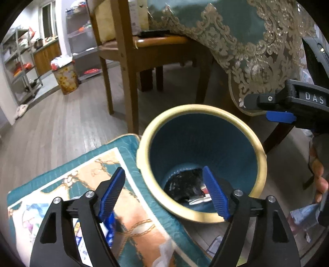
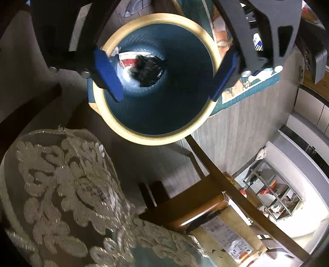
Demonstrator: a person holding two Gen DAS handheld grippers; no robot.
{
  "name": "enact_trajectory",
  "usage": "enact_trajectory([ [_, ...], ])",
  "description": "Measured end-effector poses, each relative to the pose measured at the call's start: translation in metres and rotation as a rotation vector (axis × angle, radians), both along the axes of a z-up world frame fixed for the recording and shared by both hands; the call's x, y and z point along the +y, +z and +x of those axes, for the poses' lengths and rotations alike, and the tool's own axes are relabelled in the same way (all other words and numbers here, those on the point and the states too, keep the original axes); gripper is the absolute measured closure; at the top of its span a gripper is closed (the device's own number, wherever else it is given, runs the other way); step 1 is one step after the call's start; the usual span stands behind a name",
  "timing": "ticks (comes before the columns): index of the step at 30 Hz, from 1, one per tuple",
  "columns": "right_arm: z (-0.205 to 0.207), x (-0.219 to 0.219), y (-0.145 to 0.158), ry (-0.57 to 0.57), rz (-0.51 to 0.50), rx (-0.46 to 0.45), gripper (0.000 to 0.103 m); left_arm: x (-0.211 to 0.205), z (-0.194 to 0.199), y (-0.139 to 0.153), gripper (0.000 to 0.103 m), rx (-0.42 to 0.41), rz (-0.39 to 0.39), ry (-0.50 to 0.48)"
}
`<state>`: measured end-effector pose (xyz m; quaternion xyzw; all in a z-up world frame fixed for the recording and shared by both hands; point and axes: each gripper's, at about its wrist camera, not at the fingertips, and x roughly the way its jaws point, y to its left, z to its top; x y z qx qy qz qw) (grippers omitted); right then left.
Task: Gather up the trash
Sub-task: 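Carry both items over the teal bin and open both tools to drop them, then move both open tools back over the remaining trash on the stool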
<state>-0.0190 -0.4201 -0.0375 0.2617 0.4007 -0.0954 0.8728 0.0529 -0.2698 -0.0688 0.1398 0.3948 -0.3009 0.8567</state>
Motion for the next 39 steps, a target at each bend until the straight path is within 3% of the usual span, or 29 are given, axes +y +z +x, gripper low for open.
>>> enact_trajectory([
  [3,0.001,0.008,0.007,0.006,-0.023,-0.011,0.007,0.013,-0.003,0.011,0.015,-0.027,-0.006,0.019],
  [13,0.0,0.055,0.035,0.091,-0.139,-0.058,0.006,0.06,-0.019,0.036,0.013,-0.085,0.009,0.033],
  [25,-0.013,0.09,0.052,0.099,-0.078,-0.092,0.006,0.141,-0.022,0.054,0.012,-0.113,0.016,0.111],
  [39,-0.012,0.171,0.034,0.219,-0.097,-0.043,0.006,0.252,-0.026,0.055,0.011,-0.112,0.03,0.258],
])
